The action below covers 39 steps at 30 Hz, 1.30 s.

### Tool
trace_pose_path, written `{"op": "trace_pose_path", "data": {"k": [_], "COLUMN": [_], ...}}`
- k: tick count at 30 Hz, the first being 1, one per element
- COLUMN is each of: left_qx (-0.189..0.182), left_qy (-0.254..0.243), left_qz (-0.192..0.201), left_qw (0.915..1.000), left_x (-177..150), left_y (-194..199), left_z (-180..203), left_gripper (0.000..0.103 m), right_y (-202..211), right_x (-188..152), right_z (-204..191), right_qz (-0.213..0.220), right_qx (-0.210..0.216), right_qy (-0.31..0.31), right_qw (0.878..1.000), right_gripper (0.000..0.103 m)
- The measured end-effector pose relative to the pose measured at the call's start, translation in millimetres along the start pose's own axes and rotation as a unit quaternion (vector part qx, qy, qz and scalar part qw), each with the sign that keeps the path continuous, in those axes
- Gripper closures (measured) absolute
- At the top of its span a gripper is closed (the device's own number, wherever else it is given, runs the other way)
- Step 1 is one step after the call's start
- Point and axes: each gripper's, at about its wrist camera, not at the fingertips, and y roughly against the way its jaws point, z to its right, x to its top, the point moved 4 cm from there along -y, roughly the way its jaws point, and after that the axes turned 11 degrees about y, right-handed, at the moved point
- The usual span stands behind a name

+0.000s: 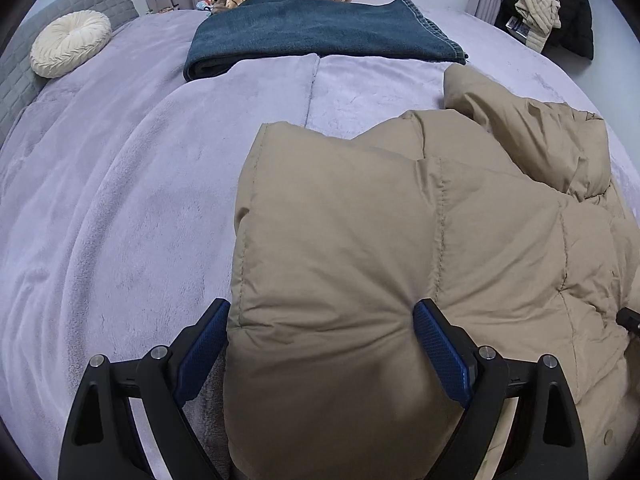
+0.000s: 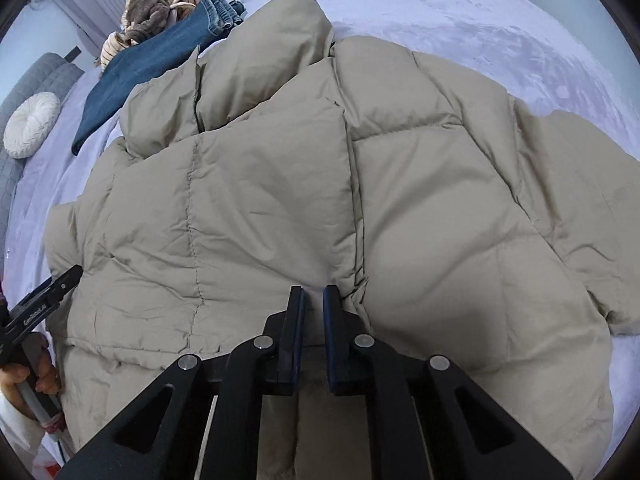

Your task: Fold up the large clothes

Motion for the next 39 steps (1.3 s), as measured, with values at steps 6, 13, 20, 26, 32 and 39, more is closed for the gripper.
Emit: {"op": "trace_pose_path", "data": {"k": [6,13,20,26,32,39], "left_qx": [0.018,-0.004,-0.038,-0.054,-0.07,-0.07], "left_qy": [-0.03,-0.061,-0.099,-0.133,-0.153,-0.176], "left_qz": [0.009,-0.009,-0.033,-0.044,-0.034,-0.056], "left_qw": [0.9994,0.9981,0.9939,0.9887,0.9851,0.9803], "left_x": [-2.1,-36.7,-77.2,-96.4,-107.5,-121.4], "left_y": [34.0,69.9,87.4,96.3,105.9,103.4], "left_z": [16.1,75.1,163.1,229.4,280.0,319.1], "left_gripper": [0.01,0.01,0.01,0.01,0.0,0.0], "right_y": [41.4,74.9,97.6,120.5,136.6,137.0], "right_x": [-17.7,-58.5,-92.9,-116.3,-136.2,-154.2], "right_z": [35.8,89.5,149.8,213.5,281.6,350.9], "right_qz": [0.024,0.048,0.061,0.088,0.111,0.158], "right_qx": [0.048,0.097,0.101,0.085,0.051,0.057], "right_qy": [-0.065,-0.186,-0.262,-0.313,-0.362,-0.443], "right_qw": [0.996,0.977,0.958,0.942,0.924,0.881], "right_gripper": [0.078,0.05,0.035,0.023,0.015,0.0]}}
